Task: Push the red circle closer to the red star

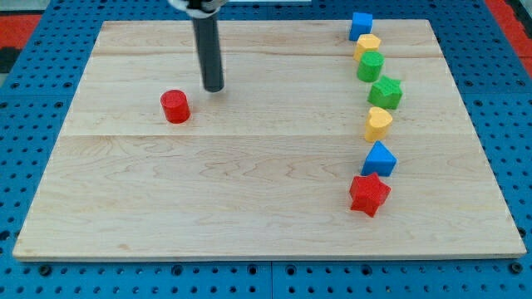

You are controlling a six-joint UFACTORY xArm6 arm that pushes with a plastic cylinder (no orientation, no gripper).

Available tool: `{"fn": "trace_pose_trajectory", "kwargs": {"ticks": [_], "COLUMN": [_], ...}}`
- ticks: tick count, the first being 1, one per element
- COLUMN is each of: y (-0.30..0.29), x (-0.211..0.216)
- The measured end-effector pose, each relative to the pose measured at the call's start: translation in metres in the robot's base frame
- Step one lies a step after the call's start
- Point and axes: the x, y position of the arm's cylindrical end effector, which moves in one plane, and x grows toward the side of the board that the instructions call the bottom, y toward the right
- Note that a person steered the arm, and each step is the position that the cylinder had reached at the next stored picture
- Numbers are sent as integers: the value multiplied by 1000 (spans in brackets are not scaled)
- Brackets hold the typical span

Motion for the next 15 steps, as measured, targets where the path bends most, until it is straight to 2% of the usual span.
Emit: {"fn": "trace_pose_trajectory", "kwargs": {"ticks": [1,3,4,5,7,9,10,11,12,13,15], "y": [-39,-96,-108,-93,-26,33,33,-11,-5,26,81], "x": [22,17,34,48,61,106,123,127,142,144,185]}}
